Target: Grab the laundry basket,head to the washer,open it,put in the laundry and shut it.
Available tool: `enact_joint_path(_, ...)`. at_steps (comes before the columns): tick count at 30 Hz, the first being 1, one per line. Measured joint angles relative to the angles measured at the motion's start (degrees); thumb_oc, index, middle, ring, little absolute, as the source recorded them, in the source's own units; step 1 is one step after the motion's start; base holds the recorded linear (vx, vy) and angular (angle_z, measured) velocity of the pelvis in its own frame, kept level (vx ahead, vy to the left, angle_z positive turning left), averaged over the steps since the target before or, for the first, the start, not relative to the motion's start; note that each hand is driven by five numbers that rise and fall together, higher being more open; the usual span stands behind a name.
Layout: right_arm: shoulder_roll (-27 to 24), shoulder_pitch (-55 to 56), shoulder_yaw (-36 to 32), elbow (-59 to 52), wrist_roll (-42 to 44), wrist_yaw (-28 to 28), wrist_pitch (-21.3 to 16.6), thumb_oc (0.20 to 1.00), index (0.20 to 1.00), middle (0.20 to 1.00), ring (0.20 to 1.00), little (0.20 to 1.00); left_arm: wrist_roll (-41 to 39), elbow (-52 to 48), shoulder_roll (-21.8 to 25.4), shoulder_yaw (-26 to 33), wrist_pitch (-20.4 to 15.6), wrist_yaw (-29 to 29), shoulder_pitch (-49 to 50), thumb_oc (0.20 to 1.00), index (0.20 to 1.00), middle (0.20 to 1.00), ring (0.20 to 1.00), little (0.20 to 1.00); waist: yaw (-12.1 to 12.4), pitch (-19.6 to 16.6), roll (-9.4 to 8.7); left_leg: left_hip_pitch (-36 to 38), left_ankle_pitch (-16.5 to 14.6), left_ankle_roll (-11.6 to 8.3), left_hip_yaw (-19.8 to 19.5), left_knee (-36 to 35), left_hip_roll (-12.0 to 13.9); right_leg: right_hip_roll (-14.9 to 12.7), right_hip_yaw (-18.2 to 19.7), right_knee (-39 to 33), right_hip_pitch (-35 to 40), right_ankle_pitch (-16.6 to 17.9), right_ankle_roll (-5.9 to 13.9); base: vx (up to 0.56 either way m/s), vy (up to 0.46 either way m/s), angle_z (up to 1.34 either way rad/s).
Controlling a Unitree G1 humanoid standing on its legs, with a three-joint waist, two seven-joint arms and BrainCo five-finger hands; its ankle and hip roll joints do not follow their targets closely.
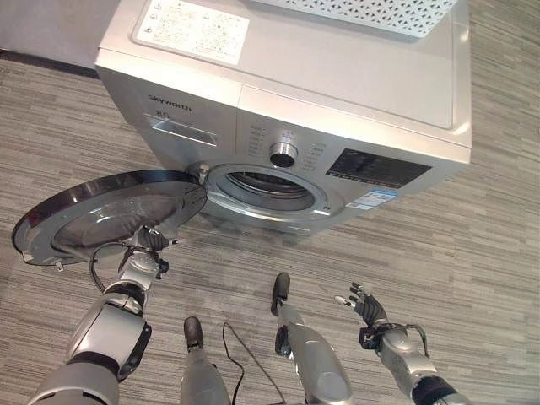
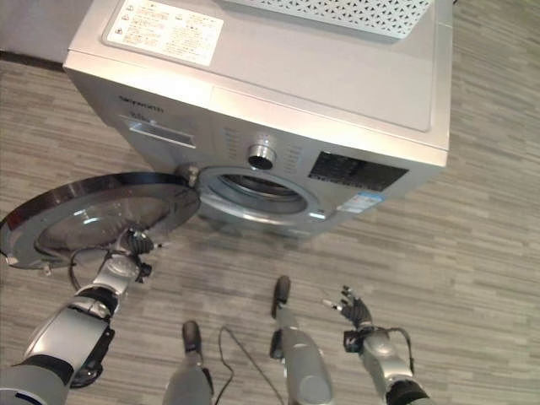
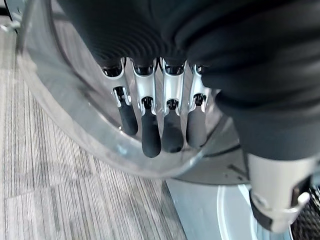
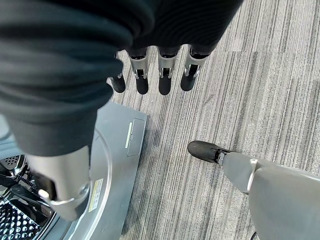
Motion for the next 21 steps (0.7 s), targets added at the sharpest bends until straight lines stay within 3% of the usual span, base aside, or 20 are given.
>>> enact_joint_path(8,-1.8,-0.7,-1.3,5.2,-1.6,1.8,1.4,1.0,1.0,1.0,1.0,1.0,-4.6,-4.7,-7.6,-5.7,-0.3,-9.9,4.5,1.0,1.0,1.0,1.0,1.0,-0.1,-0.8,2.22,1.3,-0.6,0.99,0.3,0.0,-0.7,-0.6,0.5,0.0,1.0,-0.2,0.04,0.02,0.02,-0.01)
enact_joint_path(12,-2.7,-0.2,-1.3,6.2,-1.6,2.2,2.6,1.0,1.0,1.0,1.0,1.0,-4.6,-10.6,-7.4,-11.2,-0.4,-14.1,4.6,1.0,1.0,1.0,1.0,1.0,-0.3,-2.1,3.22,1.3,-0.7,1.03,0.4,0.0,-0.7,-0.5,0.6,0.0,0.9,-0.2,0.01,0.0,0.0,0.0)
enact_joint_path(17,-2.9,0.9,-1.2,7.4,-1.6,3.4,2.6,1.0,1.0,1.0,1.0,1.0,-4.0,-17.8,-7.2,-17.2,-0.7,-16.5,5.1,1.0,1.0,1.0,1.0,1.0,-0.2,-6.4,3.76,1.3,-1.0,1.24,1.1,-0.1,-0.8,-0.6,1.2,0.0,0.8,-0.2,0.07,0.02,0.003,-0.03)
enact_joint_path(21,-2.8,1.5,-1.2,7.9,-1.6,3.7,2.7,1.0,1.0,1.0,1.0,1.0,-3.9,-18.8,-7.1,-17.7,-0.8,-17.1,5.5,1.0,1.0,1.0,1.0,1.0,-0.3,-7.5,3.48,1.4,-1.0,1.26,1.2,0.0,-0.9,-0.6,1.4,0.0,0.8,-0.2,0.12,0.02,0.007,-0.01)
